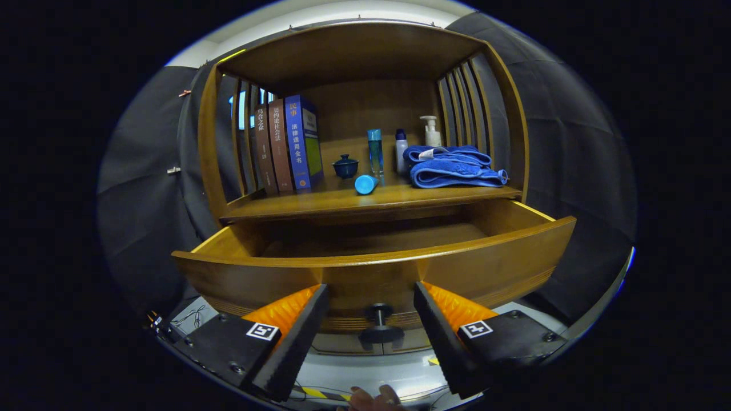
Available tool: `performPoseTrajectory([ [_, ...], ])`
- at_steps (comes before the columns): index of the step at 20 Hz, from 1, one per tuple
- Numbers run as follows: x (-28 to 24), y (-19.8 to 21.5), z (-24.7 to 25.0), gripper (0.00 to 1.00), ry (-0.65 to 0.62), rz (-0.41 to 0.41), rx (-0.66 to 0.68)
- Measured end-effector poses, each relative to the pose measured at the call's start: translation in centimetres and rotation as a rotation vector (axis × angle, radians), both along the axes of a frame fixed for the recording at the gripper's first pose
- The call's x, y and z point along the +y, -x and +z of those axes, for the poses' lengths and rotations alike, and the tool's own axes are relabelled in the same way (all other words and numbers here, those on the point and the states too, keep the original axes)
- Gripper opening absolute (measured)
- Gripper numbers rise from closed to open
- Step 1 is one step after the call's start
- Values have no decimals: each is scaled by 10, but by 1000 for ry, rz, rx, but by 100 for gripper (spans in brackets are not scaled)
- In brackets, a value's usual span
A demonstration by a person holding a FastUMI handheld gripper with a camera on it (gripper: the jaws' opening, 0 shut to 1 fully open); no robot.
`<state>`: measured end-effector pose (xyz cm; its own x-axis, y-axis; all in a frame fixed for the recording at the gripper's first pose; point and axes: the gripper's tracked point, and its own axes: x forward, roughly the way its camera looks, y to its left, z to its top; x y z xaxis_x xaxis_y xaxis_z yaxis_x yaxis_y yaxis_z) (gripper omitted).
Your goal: Pull open the drawer, take out the items inside it, and place them on the countertop above the cabinet.
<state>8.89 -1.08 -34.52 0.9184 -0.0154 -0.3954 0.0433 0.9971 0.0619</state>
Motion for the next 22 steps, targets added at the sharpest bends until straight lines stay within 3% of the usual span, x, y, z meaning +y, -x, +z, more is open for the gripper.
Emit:
performPoseTrajectory([
  [11,1,-76,-5,99,11,-12,-12],
  [22,2,-98,-6,100,64,-10,-29],
])
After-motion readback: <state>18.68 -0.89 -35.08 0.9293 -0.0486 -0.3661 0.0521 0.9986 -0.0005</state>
